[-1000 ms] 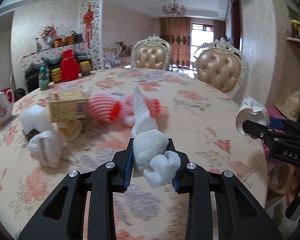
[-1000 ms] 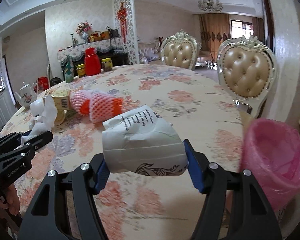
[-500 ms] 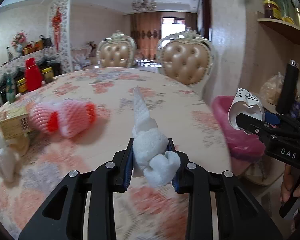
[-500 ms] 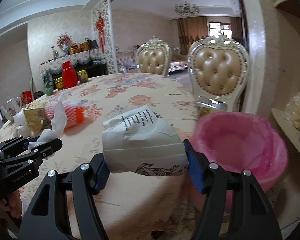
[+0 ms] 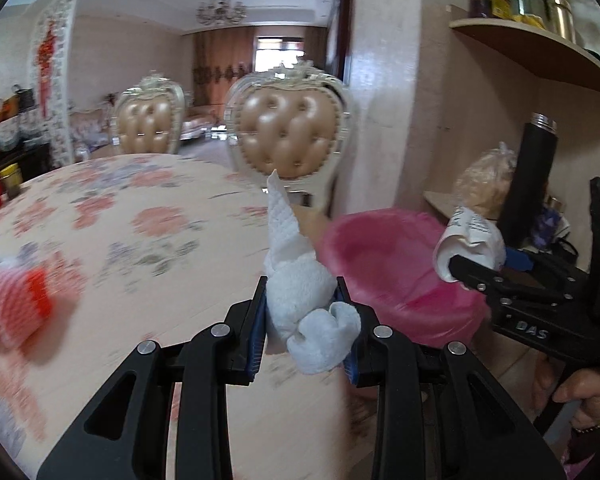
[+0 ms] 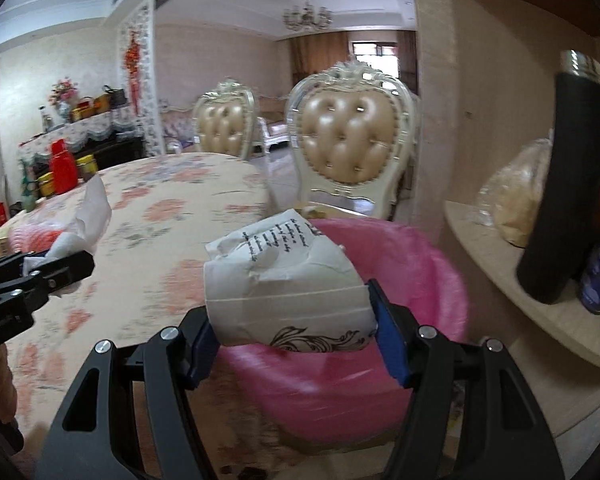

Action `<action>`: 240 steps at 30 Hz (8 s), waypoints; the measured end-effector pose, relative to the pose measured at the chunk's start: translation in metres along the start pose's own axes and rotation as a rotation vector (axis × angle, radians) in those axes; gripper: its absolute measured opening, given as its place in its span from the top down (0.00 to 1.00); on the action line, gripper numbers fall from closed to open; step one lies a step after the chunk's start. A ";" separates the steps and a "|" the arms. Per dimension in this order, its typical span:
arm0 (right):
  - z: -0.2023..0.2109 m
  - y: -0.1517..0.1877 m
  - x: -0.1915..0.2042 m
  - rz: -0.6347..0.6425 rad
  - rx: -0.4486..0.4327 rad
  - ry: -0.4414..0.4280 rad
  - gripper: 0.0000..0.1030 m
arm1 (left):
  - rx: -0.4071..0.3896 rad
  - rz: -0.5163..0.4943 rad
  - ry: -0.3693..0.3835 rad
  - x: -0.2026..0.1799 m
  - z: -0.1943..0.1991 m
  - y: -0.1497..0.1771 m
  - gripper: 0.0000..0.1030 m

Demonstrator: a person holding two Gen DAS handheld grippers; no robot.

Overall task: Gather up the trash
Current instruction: 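Carry the tissue bundle and paper bag over to the pink bin, then open the left tool over the bin while the right tool releases the paper bag, then move both open tools back over the table, then grasp the white plastic bag bundle with the right tool, then grasp a flat white foam sheet with the left tool, then carry the foam sheet and plastic bag over to the pink bin, then open the left tool over the bin while the right tool releases the plastic bag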

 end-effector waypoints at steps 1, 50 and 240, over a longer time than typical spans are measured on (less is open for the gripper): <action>-0.005 -0.001 -0.008 -0.006 0.005 0.013 0.37 | 0.005 -0.002 0.014 -0.004 -0.007 -0.003 0.71; 0.024 -0.010 0.120 0.053 -0.016 -0.227 0.25 | -0.022 0.101 -0.348 0.130 0.107 0.051 0.07; -0.034 -0.006 -0.064 -0.058 0.031 0.056 0.39 | -0.023 -0.021 0.032 -0.059 -0.080 -0.056 0.42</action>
Point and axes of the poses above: each gripper's, at about its wrist camera, not at the fingertips, and z roughly against the way its jaws point, x to its left, y to its underside, the point moved 4 cm from there along -z, roughly the way its jaws point, and after that the axes turned 1 degree about -y, right-handed, at the moved point
